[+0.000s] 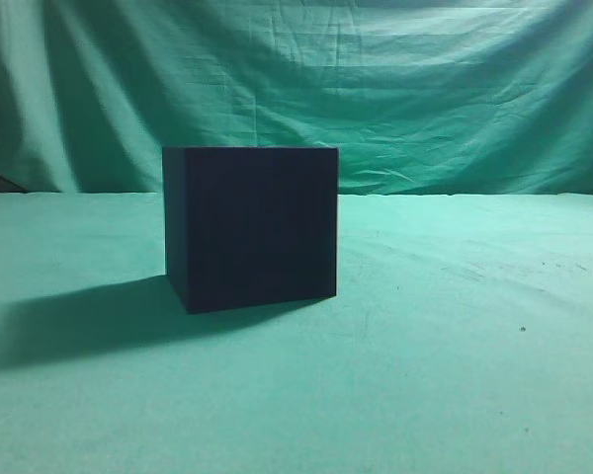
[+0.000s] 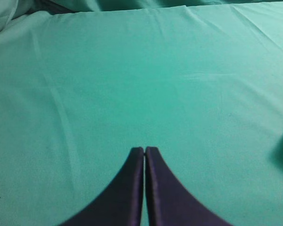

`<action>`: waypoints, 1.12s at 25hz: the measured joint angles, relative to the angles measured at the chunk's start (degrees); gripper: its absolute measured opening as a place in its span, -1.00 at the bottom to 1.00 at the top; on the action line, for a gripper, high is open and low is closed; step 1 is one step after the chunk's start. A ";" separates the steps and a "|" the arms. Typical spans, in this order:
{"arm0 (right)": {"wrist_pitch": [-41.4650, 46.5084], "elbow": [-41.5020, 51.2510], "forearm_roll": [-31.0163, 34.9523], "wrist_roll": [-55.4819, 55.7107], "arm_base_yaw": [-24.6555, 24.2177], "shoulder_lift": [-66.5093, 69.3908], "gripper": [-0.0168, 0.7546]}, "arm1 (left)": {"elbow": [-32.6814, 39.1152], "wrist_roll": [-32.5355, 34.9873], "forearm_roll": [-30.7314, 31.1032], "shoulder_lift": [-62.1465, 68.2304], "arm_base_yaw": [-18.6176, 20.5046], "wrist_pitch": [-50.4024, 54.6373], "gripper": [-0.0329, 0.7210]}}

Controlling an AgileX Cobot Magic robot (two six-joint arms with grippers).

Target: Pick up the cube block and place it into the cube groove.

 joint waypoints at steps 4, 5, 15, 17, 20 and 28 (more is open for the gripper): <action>1.24 2.29 -0.44 -1.61 0.00 -6.62 -0.96 | 0.00 0.00 0.00 0.00 0.00 0.00 -0.91; 1.53 2.30 -0.72 -2.81 0.00 -7.80 -0.96 | 0.00 0.00 0.00 0.00 0.00 0.00 -0.91; -4.92 3.34 -1.54 -14.30 -0.12 -11.54 -0.96 | 0.00 0.00 0.00 0.00 0.00 0.00 -0.91; -9.07 5.13 -1.54 -14.70 -1.88 -13.12 -0.96 | 0.00 0.00 0.00 0.00 0.00 0.00 -0.91; -16.70 10.15 -1.54 -14.82 -8.16 -17.26 -0.96 | 0.00 0.00 0.00 0.00 0.00 0.00 -0.91; -32.16 28.94 1.70 -14.82 -28.19 -29.48 -0.96 | 0.00 0.00 0.00 0.00 0.00 0.00 -0.91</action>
